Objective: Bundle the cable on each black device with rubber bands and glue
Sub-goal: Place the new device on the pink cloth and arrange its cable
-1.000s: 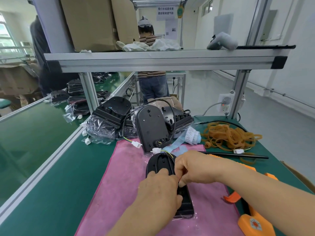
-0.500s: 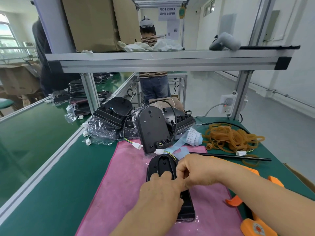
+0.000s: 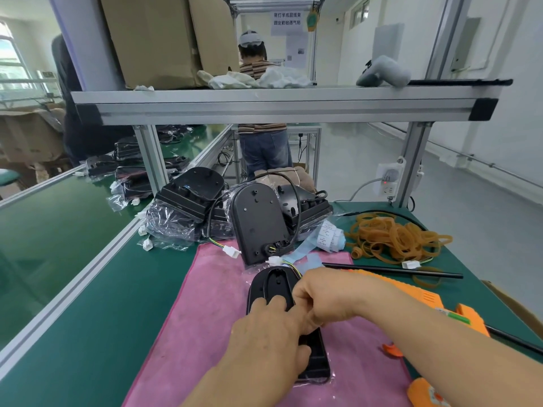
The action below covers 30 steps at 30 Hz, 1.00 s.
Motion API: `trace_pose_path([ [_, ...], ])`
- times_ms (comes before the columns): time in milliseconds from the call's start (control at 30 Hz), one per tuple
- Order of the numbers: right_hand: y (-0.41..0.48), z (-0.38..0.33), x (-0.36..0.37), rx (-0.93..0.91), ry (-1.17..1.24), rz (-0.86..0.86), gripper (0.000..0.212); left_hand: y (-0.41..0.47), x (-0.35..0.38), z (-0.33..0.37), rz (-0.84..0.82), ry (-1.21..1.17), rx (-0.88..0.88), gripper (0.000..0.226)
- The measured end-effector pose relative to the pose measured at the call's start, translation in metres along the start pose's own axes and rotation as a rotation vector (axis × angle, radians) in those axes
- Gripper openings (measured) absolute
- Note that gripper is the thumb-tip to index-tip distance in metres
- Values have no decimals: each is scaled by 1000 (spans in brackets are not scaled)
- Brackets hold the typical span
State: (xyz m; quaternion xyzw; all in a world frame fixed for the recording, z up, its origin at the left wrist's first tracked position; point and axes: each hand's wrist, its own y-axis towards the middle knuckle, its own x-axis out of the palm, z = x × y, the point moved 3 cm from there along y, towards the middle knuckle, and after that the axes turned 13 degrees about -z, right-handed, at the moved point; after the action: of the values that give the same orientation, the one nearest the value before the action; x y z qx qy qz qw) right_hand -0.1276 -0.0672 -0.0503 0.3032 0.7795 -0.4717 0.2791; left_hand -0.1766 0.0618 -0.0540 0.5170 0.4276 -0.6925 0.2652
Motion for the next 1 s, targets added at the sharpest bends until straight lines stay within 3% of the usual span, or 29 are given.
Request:
trace_pose_path([
  [167,-13,9,0,-115,189,-20,12,-4,8,-19,52,-210,75,25],
  [533,-3,-13,6,-187,-76,3,24,-4,14,-14,151,-235,-34,20],
  [700,-3,-12,4,-184,52,-73,12,-6,10,-12,130,-229,-55,23],
  [767,-5,-7,-3,-202,205,-123,11,-8,9,-13,116,-232,-73,22],
  [800,-4,-3,-9,-196,301,-84,12,-9,9,-13,111,-235,-84,23],
  [867,5,12,-27,-115,421,182,15,-11,9,-14,112,-234,-104,24],
  [933,17,27,-44,35,372,525,14,-13,9,-14,113,-210,-114,26],
  [1000,36,28,-52,92,235,664,15,-14,8,-17,82,-185,-103,27],
])
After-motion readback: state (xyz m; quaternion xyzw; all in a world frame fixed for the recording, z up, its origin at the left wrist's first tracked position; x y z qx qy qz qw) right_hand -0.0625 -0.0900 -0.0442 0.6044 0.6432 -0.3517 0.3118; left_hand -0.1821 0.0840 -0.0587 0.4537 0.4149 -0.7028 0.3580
